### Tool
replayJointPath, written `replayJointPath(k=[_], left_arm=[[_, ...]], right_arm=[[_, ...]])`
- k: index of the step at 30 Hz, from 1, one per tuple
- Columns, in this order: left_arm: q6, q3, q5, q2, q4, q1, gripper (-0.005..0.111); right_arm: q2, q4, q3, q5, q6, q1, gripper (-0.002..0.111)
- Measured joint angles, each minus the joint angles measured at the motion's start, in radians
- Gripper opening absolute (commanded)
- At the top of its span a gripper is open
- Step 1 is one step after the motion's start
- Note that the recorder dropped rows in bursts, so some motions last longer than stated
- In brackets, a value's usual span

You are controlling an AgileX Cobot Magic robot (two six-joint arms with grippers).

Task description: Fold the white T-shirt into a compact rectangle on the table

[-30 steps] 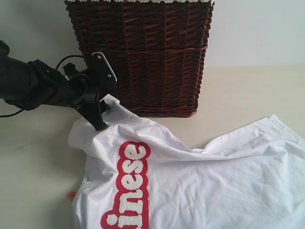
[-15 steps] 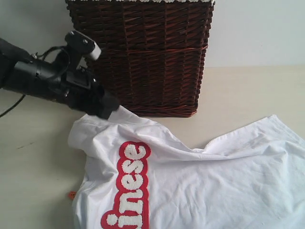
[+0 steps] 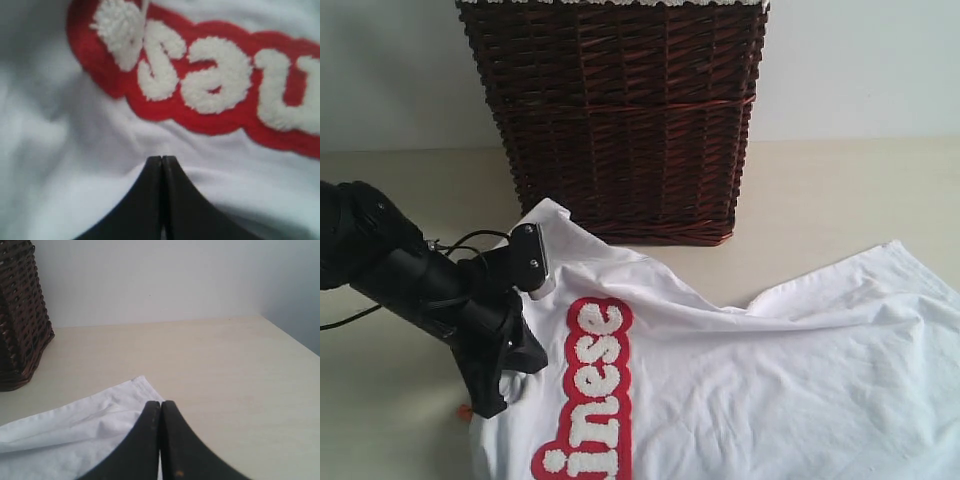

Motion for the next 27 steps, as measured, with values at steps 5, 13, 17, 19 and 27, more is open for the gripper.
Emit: replayJointPath(k=[5, 13, 17, 19, 27], left_arm=[[0.002, 0.036, -0.101, -0.007, 0.04, 0.011, 0.0], [0.002, 0.133, -0.175, -0.049, 0.088, 0.08, 0.0], [0.002, 0.188, -0.207, -0.088, 0.149, 0.142, 0.0], [0.002, 0.205, -0.213, -0.104, 0.188, 0.182, 0.0], [0.004, 0.231, -0.219, -0.152, 0.337, 0.353, 0.0]], right_arm=[[0.0, 0.0, 0.0, 0.0, 0.0, 0.0, 0.0], [0.0, 0.0, 0.0, 0.0, 0.0, 0.0, 0.0], [0.0, 0.0, 0.0, 0.0, 0.0, 0.0, 0.0], [0.0, 0.0, 0.0, 0.0, 0.0, 0.0, 0.0], [0.0, 0.0, 0.0, 0.0, 0.0, 0.0, 0.0]])
